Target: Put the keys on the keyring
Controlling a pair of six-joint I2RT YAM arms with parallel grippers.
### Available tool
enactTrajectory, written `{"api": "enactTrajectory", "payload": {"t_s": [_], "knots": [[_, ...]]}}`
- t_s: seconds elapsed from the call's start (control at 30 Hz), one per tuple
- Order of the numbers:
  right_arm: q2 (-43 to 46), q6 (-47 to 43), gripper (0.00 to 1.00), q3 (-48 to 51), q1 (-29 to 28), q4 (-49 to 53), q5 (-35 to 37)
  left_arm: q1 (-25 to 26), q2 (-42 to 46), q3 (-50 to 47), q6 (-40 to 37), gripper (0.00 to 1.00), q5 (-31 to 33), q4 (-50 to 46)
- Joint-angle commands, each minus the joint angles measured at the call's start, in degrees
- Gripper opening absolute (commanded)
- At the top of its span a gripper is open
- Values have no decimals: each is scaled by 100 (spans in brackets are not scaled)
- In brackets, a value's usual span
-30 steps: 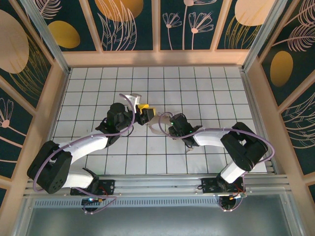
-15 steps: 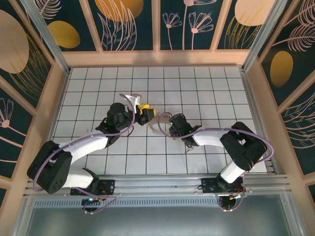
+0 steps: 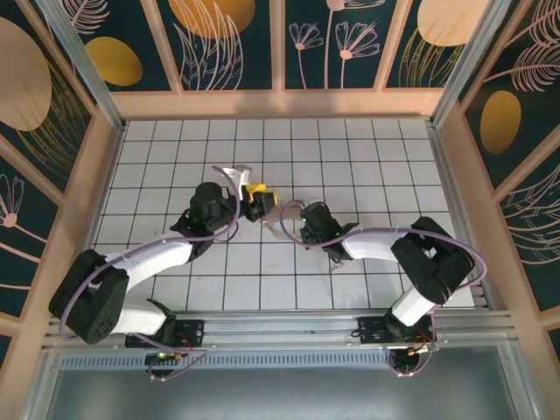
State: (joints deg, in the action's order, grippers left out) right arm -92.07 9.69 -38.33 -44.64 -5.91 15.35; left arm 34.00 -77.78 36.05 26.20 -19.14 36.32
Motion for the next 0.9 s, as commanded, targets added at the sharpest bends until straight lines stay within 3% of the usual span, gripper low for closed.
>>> {"api": "enactTrajectory", "payload": {"t_s": [0.0,0.13,0.57,0.73,0.87], "knots": [[141,-11,0,-166,-27,161,-106,-42,-45,148,45,55,-117,192],[361,88,0,-115,72,82,-431,-42,-47,148,44,55,-123,192],[1007,671,0,428,1091,-486,-2540,-42,-27,125,44,55,-125,200],[974,761,0,549,1110,-569,-2544,-42,-23,126,66,55,-142,205],[1062,815,23,675,1113,-609,-2467,-42,-10,120,70,56,-139,200]]}}
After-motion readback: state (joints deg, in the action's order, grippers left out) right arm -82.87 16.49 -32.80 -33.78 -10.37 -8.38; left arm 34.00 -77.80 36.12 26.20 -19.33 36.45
